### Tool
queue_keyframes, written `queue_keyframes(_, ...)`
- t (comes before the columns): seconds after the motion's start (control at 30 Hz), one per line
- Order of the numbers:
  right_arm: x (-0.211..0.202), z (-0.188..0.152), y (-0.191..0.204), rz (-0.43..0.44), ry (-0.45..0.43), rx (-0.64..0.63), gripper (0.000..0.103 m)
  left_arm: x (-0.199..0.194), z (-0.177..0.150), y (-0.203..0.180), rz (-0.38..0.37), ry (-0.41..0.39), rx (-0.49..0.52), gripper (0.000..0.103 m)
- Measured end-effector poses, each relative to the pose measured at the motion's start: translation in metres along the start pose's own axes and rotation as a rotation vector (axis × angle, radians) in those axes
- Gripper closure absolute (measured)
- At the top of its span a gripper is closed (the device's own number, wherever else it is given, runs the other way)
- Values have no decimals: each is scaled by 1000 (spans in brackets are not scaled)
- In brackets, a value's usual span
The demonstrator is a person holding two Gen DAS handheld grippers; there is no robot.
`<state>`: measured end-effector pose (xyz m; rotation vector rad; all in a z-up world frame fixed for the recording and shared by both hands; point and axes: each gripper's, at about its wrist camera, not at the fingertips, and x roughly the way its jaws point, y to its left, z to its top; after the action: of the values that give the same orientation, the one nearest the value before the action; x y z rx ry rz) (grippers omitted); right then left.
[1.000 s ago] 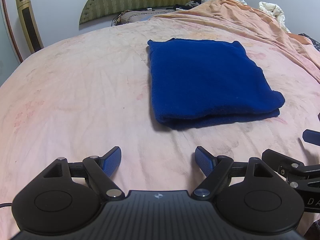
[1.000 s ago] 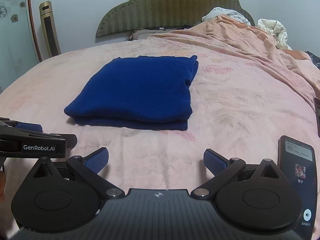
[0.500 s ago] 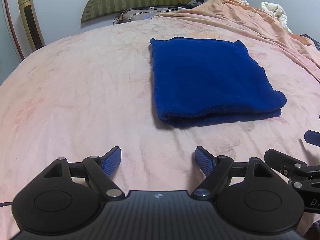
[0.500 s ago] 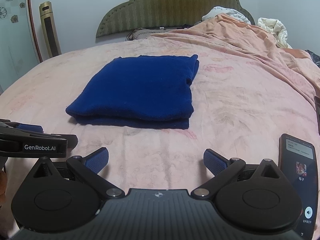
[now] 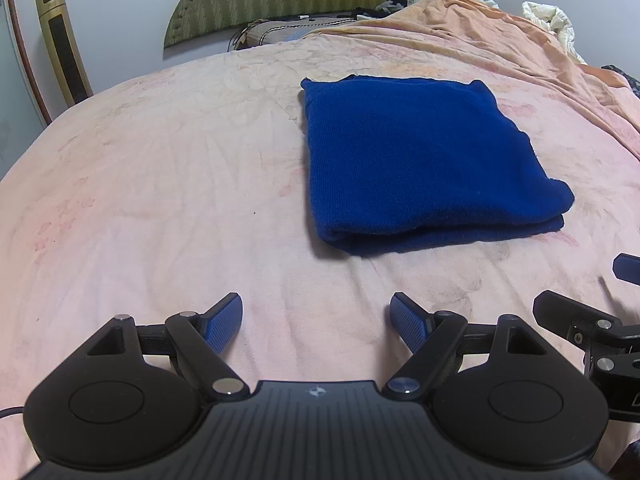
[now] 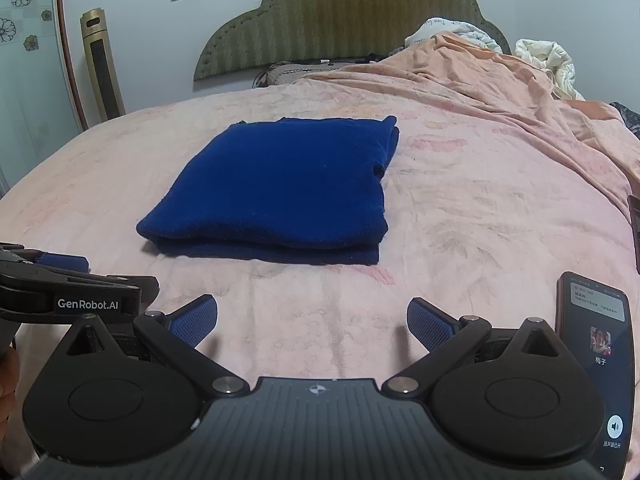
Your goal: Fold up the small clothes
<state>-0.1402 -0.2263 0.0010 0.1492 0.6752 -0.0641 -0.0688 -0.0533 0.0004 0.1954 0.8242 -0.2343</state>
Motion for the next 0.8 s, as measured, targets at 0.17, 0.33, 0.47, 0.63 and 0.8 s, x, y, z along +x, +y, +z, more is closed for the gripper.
queue_keyframes(0.17, -2, 1, 2, 3, -4, 2, 1, -1, 0, 1, -1, 1, -2, 22)
queue_keyframes(0.33, -2, 2, 3, 5, -7, 1, 1, -1, -1, 2, -1, 3, -5, 22)
queue_keyframes(0.47, -2, 1, 4, 6, -6, 1, 1, -1, -1, 3, -1, 3, -3, 22)
queue_keyframes(0.63, -2, 1, 4, 6, -6, 2, 1, -2, -1, 3, -1, 2, -2, 22)
queue_keyframes(0.8, -4, 2, 5, 8, -8, 1, 1, -2, -1, 3, -2, 0, 0, 22)
